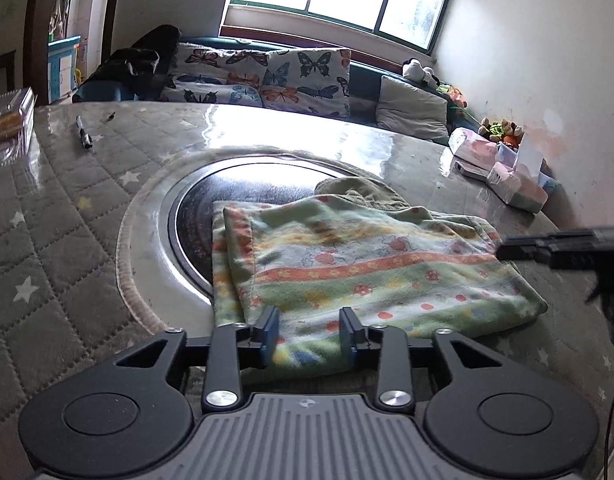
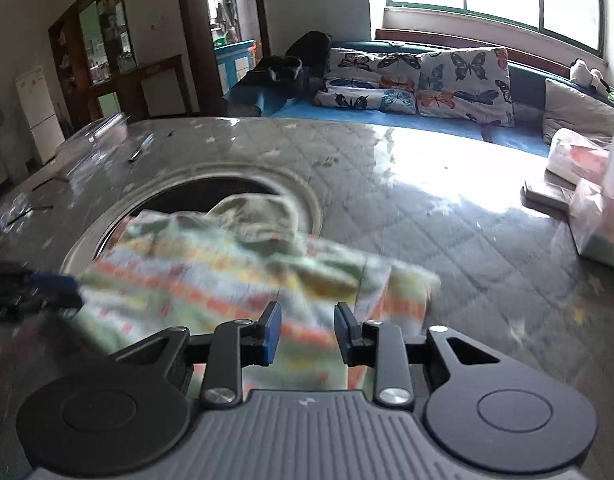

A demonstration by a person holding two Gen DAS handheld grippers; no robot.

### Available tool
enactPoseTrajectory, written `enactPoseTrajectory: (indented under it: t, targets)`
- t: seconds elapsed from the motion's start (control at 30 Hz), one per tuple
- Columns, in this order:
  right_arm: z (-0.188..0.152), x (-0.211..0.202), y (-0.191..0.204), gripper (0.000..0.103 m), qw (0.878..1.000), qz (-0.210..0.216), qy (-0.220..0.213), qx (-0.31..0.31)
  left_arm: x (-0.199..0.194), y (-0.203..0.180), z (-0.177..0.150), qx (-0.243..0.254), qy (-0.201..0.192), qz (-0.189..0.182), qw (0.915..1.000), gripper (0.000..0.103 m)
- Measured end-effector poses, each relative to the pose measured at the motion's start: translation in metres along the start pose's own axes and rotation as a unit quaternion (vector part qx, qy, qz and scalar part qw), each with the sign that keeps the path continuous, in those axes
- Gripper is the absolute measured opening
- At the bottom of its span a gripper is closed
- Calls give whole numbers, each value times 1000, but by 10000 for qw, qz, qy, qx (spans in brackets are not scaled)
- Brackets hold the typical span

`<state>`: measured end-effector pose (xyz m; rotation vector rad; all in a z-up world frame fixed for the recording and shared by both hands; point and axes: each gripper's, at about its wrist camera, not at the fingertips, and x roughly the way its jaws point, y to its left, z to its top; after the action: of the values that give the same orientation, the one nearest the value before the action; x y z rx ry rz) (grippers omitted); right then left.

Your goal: Fold clothes

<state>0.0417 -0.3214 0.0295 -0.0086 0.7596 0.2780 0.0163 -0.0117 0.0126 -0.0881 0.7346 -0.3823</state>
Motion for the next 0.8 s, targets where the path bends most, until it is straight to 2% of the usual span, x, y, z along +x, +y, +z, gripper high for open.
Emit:
enactPoseTrajectory:
  t: [0.23, 0.47, 0.67, 0.73, 0.8]
  targets:
    - [14, 42, -20, 28, 9991, -305, 165, 233, -2, 9, 5, -48, 1, 186, 9998, 42]
    - [24, 41, -11, 28, 9996, -218, 46, 150, 2, 20, 9, -141, 38, 280, 9995, 42]
    - [28, 53, -2, 28, 9997, -189, 129, 32, 6, 19, 12, -149, 73, 286, 9995, 44]
    - [29, 52, -1, 29, 9997, -207, 113, 35, 7, 20, 13, -157, 97, 342, 9992, 47]
    - [31, 46, 3, 35, 9998, -180, 80, -26, 6, 22, 12, -177, 106, 381, 9991, 49]
